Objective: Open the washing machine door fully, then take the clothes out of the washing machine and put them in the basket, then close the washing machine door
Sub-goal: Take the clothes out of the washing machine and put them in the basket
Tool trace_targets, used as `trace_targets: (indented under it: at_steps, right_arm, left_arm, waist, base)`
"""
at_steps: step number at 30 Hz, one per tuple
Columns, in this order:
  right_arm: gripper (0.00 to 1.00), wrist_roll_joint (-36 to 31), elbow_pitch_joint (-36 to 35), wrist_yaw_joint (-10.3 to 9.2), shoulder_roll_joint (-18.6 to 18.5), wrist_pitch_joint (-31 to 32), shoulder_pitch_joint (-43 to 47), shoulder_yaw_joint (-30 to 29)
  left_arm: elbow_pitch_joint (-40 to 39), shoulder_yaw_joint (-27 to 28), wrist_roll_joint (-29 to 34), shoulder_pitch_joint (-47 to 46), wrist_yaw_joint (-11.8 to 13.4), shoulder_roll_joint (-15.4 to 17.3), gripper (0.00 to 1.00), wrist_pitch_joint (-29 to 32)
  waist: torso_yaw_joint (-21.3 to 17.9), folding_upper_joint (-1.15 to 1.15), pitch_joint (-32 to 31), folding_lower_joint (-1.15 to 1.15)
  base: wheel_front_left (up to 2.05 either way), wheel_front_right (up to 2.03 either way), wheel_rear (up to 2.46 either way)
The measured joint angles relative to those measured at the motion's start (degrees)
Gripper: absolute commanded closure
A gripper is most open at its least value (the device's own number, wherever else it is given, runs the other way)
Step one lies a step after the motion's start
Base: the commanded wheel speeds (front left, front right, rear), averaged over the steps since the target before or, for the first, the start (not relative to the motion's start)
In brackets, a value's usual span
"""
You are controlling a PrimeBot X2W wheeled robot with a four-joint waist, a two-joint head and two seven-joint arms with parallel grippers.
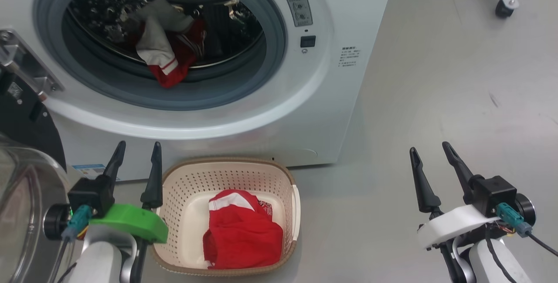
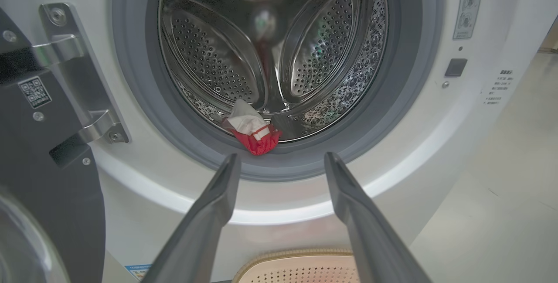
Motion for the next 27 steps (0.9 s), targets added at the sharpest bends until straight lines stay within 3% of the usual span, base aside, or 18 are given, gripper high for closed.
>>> trace_targets:
  at_steps: [15, 27]
  right_arm:
    - [0.00, 0.0, -0.4, -0.99, 0.1, 0.2, 4.3, 0.2]
    - [0.00, 0.0, -2.3, -1.49, 0.2, 0.4, 6.2, 0.3]
  left_arm:
    - [-5.9, -0.1, 0.6, 10.4, 0.6, 0.1, 0.00, 0.0]
    - [-9.1, -0.6, 0.6, 13.7, 0.6, 0.1, 0.00, 0.0]
  waist:
    - [0.9, 0.00, -6.7, 0.00]
    - [0.6, 0.00, -8.3, 0.00]
  base:
    - [0.00, 0.00, 0.00]
    - [0.00, 0.00, 0.00]
